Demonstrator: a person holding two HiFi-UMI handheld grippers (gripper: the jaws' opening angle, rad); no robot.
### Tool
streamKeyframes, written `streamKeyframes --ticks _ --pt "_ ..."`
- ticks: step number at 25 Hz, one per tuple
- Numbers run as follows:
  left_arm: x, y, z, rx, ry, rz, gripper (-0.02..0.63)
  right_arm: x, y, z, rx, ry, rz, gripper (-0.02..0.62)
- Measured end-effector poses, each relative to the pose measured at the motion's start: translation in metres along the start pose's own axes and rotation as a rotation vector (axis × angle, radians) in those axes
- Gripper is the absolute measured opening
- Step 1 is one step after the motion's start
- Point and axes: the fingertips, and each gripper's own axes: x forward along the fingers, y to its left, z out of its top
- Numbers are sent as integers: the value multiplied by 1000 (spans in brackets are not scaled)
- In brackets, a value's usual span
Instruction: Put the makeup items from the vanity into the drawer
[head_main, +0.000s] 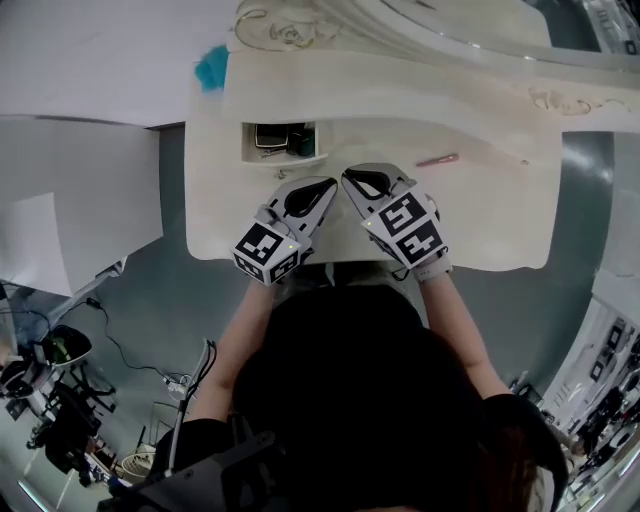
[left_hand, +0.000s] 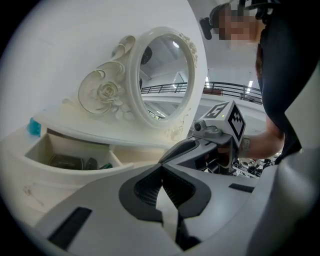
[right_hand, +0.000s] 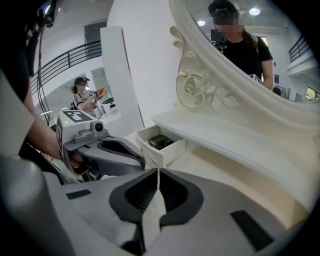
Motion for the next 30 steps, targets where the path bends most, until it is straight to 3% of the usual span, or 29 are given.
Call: streamKeyframes --ticks 21,23,25,27,30 --pt "86 -55 -10 42 109 -177 12 -61 -63 -66 194 -9 -139 31" --pt "92 -58 -10 37 112 -189 12 -63 -74 -77 242 4 -188 32" --pt "96 -61 -11 32 117 -199 12 -68 -93 -90 324 2 -290 32" --pt "100 -64 -11 30 123 -210 12 -74 -114 -104 419 -24 -393 34" --pt "102 -64 -11 29 129 -223 12 -80 -134 -117 561 -71 -478 36"
